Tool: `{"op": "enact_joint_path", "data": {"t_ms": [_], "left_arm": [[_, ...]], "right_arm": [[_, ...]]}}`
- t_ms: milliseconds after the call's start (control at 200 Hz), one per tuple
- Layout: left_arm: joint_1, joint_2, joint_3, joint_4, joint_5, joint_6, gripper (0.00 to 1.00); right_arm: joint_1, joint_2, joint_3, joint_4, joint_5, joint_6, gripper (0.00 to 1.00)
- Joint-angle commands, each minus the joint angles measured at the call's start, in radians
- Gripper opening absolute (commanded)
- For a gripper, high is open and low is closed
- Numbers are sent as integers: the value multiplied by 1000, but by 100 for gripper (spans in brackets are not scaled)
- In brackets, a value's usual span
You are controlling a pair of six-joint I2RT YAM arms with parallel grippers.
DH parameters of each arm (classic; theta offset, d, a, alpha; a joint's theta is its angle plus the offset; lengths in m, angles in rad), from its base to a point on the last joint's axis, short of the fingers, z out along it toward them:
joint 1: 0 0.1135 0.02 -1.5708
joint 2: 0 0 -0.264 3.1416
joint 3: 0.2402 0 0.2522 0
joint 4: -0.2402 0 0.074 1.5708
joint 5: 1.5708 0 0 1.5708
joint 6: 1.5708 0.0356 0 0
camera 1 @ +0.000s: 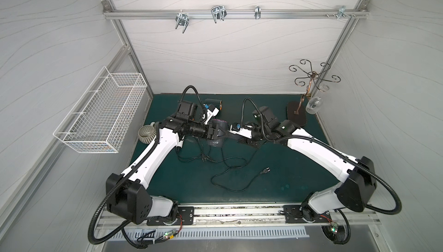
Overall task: Wrap the cord around the hair dryer
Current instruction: Pick up the hair dryer from the center of the board, then wrap the power cord around the hair dryer.
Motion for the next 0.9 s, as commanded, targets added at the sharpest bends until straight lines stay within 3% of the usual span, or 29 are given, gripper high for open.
{"op": "enact_joint_path", "data": {"t_ms": [0, 115, 330, 605, 895], "left_arm": [[-2, -47, 97, 46, -94, -8, 0], [-2, -57, 166, 56, -148, -32, 0], [-2, -13, 291, 116, -172, -63, 0], [-2, 135, 509, 199, -126, -119, 0], [-5, 255, 708, 274, -92, -195, 0]], "right_arm": [[-92, -38, 69, 43, -22, 161, 58], [-198, -101, 68, 22, -61, 279, 71], [-355, -238, -38, 10, -76, 447, 81], [-438, -319, -251, 70, -70, 619, 82], [-449, -275, -410, 185, -38, 763, 82]]}}
